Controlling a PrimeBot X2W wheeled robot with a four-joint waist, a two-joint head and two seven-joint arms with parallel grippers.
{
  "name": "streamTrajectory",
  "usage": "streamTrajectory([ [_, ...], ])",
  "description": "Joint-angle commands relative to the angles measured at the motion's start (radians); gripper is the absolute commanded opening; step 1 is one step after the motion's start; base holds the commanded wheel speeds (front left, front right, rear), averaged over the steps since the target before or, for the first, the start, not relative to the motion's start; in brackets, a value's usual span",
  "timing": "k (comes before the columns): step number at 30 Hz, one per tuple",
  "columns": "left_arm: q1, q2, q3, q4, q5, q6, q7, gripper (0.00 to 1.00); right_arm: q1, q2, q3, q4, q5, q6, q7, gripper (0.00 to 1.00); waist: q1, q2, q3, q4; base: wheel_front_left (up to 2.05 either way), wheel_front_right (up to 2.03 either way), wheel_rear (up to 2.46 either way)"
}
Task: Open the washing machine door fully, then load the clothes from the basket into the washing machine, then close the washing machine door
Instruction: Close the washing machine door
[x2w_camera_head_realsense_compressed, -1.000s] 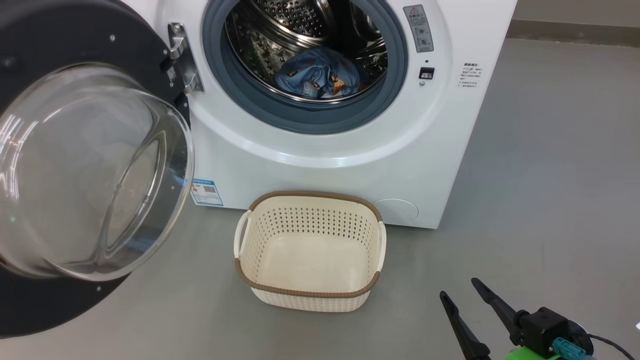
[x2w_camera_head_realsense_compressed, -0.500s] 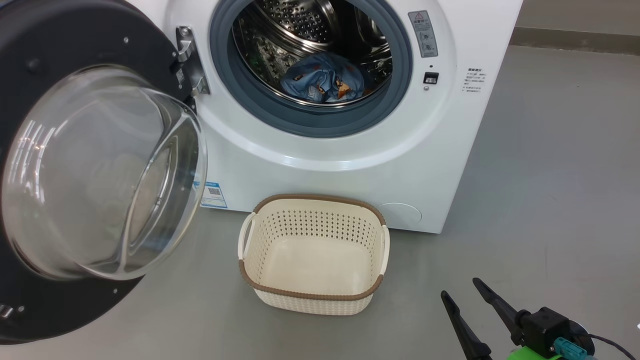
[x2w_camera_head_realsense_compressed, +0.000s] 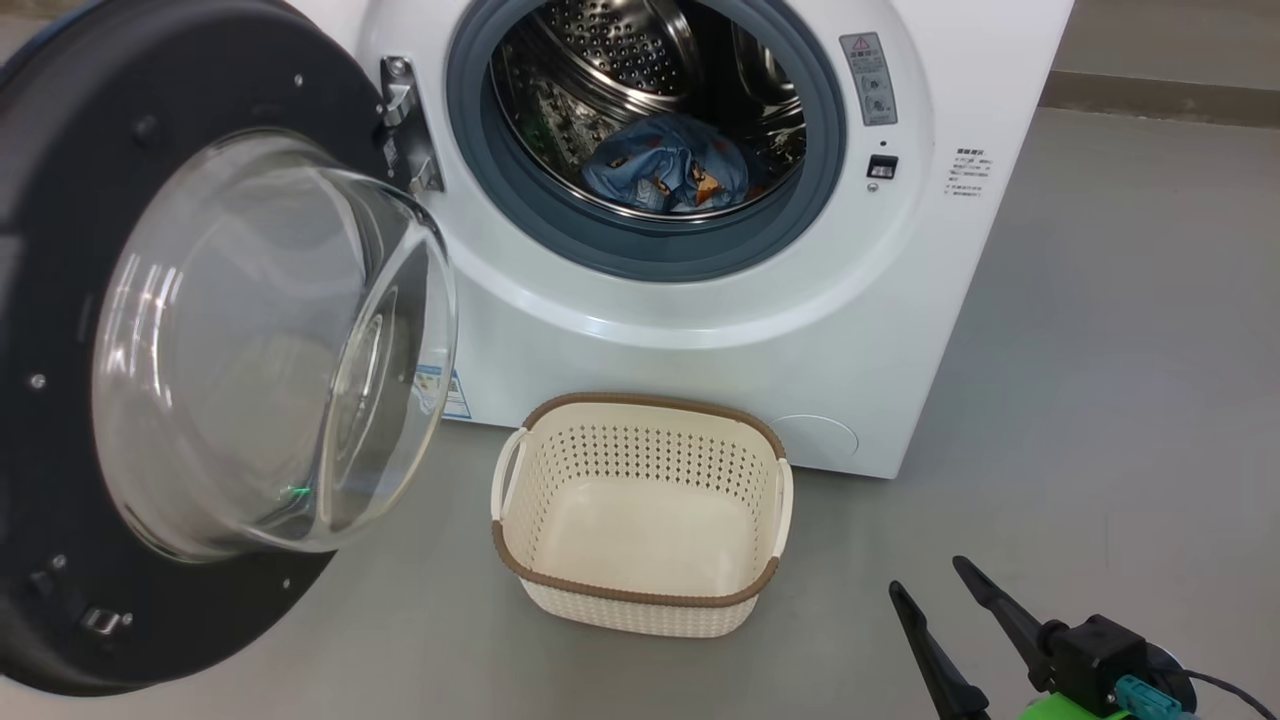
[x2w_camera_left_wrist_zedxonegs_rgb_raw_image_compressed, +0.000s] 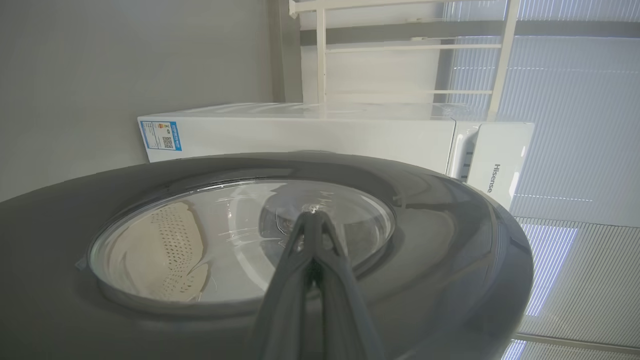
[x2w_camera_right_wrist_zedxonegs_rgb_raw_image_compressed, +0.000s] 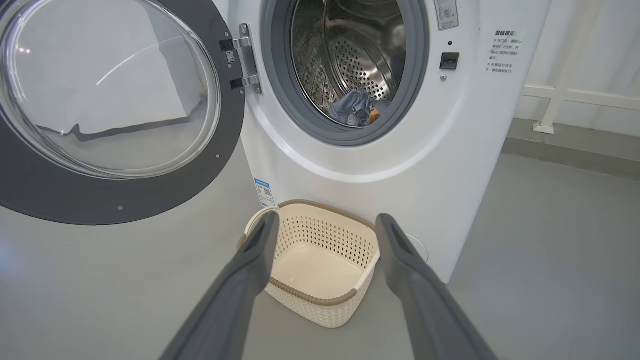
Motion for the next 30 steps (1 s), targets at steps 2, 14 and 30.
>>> streamTrajectory([
  [2,0.024,0.02,-0.01,-0.069,0.003,0.003,0.048,0.0,-0.01,-0.01,0.013,-0.023,0.002,0.002,-0.005,1.0,0.0,0.0,-0.002,0.006,0.0,0.0,0.0],
  [14,0.13,-0.119,-0.067,-0.421,-0.019,0.108,0.213,0.0,-0.01,0.005,0.015,-0.023,0.002,0.002,-0.005,1.0,0.0,0.0,-0.005,0.017,0.0,0.0,0.0],
  [30,0.259,-0.326,-0.121,-0.859,-0.064,0.27,0.29,0.0,-0.022,0.031,0.005,-0.025,0.002,0.002,-0.005,1.0,0.0,0.0,0.006,-0.021,0.0,0.0,0.0],
])
